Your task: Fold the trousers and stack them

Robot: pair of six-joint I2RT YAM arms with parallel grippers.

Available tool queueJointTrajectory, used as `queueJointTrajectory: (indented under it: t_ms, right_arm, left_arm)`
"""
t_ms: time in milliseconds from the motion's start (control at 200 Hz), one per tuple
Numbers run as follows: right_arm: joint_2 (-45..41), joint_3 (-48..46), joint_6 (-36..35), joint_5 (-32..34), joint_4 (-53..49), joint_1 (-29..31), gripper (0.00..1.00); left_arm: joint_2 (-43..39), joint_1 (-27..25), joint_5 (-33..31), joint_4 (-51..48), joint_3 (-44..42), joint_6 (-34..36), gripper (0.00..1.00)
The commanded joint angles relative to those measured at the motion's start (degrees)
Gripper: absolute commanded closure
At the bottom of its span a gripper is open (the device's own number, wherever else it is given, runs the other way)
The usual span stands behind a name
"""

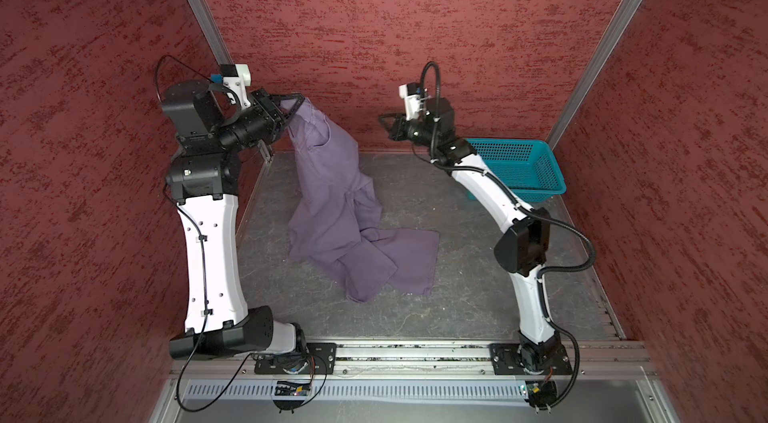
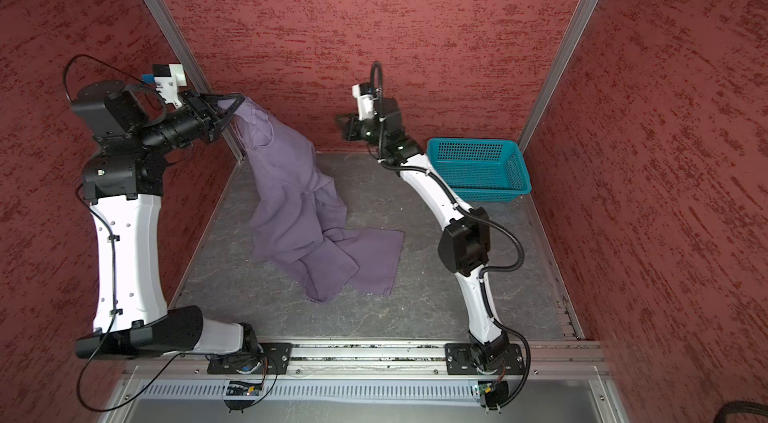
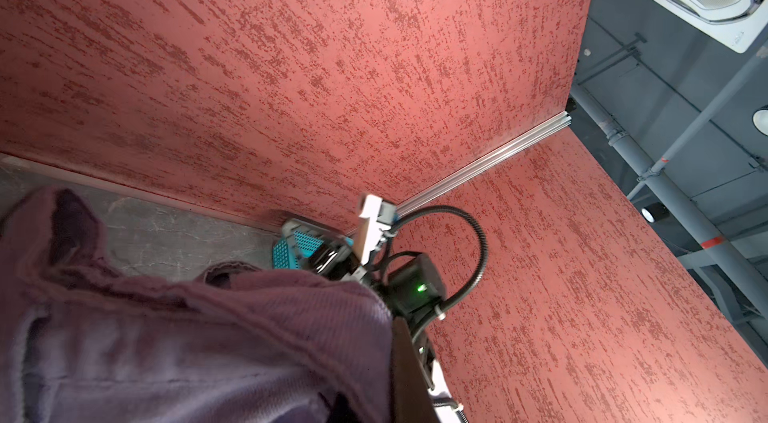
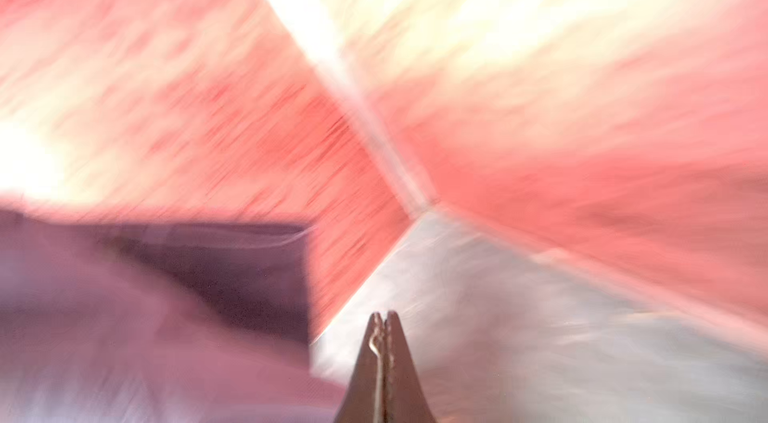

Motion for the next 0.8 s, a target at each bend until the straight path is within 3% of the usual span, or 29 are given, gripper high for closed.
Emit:
queueJointTrajectory:
  t_ms: [0, 150, 180, 291, 426, 436, 446, 566, 796]
  right_arm:
    - [-10.96, 1.58, -9.81, 6.85, -2.18, 1.18, 1.00]
    - [-19.44, -10.03, -11.87, 7.64, 0.37, 1.36, 1.00]
    - [-21.31, -14.27, -11.89, 6.59, 2.13, 1.56, 0.92]
    - [-25.43, -24.54, -12.30, 2.07, 5.71, 2.81, 0.46]
    - [-26.54, -28.76, -14.36, 1.30, 5.43, 7.01, 0.18]
    - [-26.46, -29.02, -14.53, 0.92, 5.67, 7.48, 0.06]
    - [-26.39, -29.12, -14.64, 0.61, 5.83, 7.71, 0.02]
    - [-23.30, -26.63, -14.26, -4.89, 6.77, 9.80, 0.01]
    - [-10.70, -13.54, -10.04, -16.74, 2.39, 11.91, 0.01]
  left_arm:
    - [2.11, 0.18, 2.75, 5.61, 2.66, -1.36, 1.00]
    - [7.99, -1.15, 5.42, 5.65, 9.61, -2.14, 1.00]
    - [9.38, -1.59, 6.80, 5.44, 11.87, -2.10, 1.00]
    - [14.15, -2.79, 13.44, 5.63, 19.09, -2.95, 1.00]
    - [16.07, -3.48, 18.98, 5.89, 22.66, -2.98, 1.00]
    - [16.07, -3.44, 19.14, 5.94, 22.68, -3.00, 1.00]
    - [16.03, -3.43, 19.45, 5.95, 22.71, -2.98, 1.00]
    - [14.82, -3.55, 20.40, 5.70, 22.53, -1.95, 1.00]
    - [13.08, -3.43, 21.87, 6.73, 22.22, -2.81, 0.97]
